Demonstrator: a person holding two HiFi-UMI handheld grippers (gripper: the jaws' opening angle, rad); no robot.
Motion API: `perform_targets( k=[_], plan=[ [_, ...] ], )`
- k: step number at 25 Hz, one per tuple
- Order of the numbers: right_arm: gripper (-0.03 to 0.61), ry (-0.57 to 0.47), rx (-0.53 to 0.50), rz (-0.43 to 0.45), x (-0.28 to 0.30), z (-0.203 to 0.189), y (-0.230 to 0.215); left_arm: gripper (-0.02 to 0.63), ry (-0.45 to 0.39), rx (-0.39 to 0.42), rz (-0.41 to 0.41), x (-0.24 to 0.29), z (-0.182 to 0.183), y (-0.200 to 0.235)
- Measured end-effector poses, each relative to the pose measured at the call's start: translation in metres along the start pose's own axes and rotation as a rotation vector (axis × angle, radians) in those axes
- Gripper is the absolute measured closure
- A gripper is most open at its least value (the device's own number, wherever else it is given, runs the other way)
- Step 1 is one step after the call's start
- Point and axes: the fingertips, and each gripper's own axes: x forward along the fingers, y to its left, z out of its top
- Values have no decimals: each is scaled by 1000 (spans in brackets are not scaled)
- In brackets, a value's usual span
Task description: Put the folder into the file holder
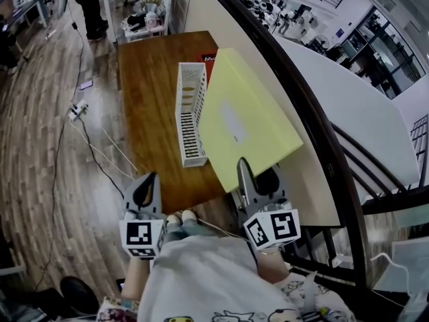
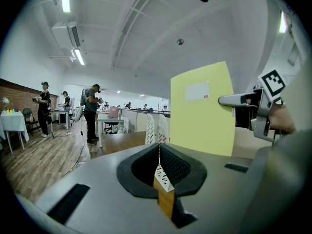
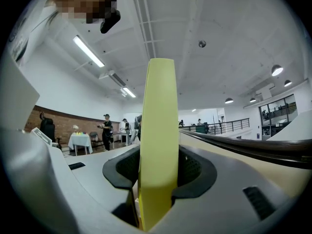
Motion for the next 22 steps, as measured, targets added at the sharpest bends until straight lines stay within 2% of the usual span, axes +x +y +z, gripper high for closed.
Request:
perform_targets(
  k=[8, 15, 22],
  plan=[
    [407, 6, 16, 52, 19, -5, 21, 609, -1, 0, 19, -12, -3, 7],
    [407, 8, 64, 57, 43, -11, 25, 609, 13, -10, 51, -15, -8, 15],
    [407, 7, 61, 30, 54, -11, 18, 609, 13, -16, 54, -6, -7, 17]
  ],
)
